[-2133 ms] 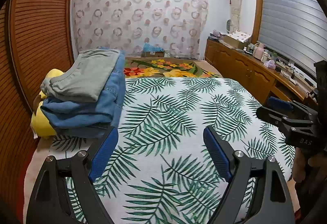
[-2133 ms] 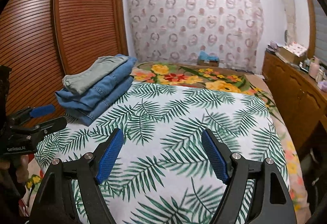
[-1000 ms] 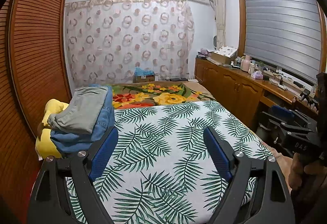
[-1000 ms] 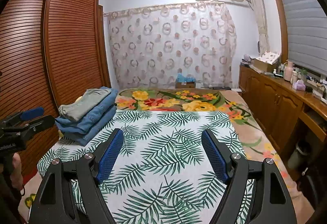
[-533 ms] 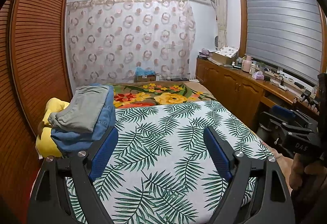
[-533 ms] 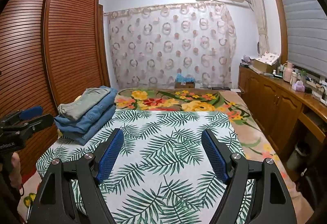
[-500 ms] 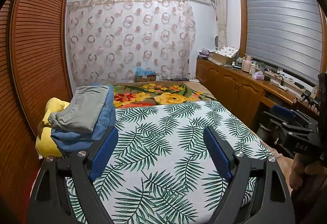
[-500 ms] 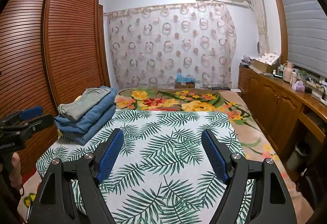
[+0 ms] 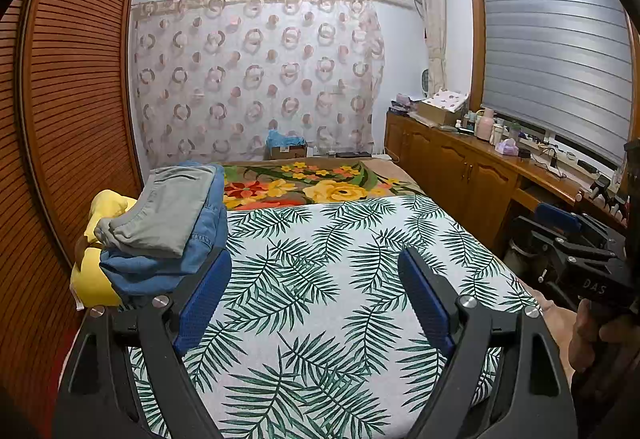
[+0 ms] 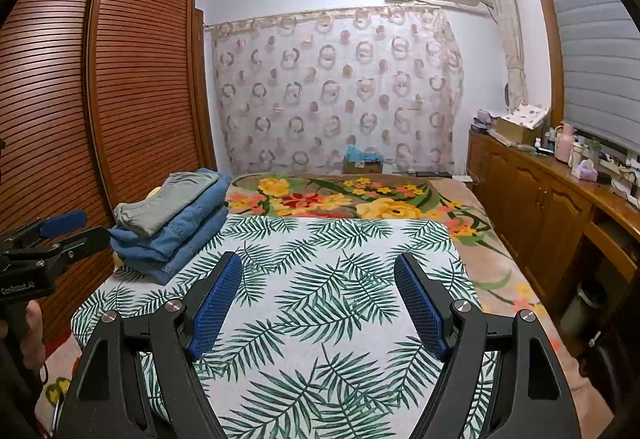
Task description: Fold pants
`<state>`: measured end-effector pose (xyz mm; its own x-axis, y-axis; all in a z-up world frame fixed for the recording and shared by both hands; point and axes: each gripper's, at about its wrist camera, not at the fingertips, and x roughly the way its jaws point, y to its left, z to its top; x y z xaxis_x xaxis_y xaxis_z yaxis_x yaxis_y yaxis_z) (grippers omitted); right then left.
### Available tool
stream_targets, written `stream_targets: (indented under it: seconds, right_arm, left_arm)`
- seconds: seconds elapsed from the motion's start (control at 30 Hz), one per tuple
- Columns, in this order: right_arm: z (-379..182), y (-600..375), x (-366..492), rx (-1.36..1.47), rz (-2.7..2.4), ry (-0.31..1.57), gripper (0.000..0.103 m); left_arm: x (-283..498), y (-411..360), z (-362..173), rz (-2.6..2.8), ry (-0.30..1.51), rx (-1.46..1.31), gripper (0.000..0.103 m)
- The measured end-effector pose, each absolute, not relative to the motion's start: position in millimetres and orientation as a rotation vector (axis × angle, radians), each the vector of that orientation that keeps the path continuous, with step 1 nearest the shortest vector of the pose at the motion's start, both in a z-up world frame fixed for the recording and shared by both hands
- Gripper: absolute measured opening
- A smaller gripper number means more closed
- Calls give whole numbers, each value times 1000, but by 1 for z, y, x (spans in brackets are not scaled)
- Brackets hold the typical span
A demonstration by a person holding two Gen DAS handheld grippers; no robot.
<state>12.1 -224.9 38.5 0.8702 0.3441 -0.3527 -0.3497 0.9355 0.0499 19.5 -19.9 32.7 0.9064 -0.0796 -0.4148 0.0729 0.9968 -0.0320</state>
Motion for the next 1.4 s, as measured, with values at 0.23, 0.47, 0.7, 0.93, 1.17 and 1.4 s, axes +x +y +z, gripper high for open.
stream_targets:
  seconds: [0.23, 0.47, 0.7, 0.93, 1.17, 1.4]
  right_arm:
    - [38, -226, 13, -17, 361, 366, 80]
    - [38, -226, 14, -18, 363, 365, 80]
    - [38, -226, 13, -19, 365, 366, 80]
    - [38, -226, 12, -19, 365, 365, 80]
    - [36, -228, 11, -22, 368, 360, 80]
    - [36, -228, 12, -21, 368, 360, 80]
  left_arm:
    - [20, -19, 33, -80, 429, -14, 86]
    - [19, -20, 33, -79, 430, -16, 86]
    - [19, -20, 33, -80, 430, -15, 86]
    - [19, -18, 32, -79, 428, -17, 86]
    - [19, -19, 32, -79, 428, -16, 86]
    - [19, -19, 32, -79, 429, -17, 86]
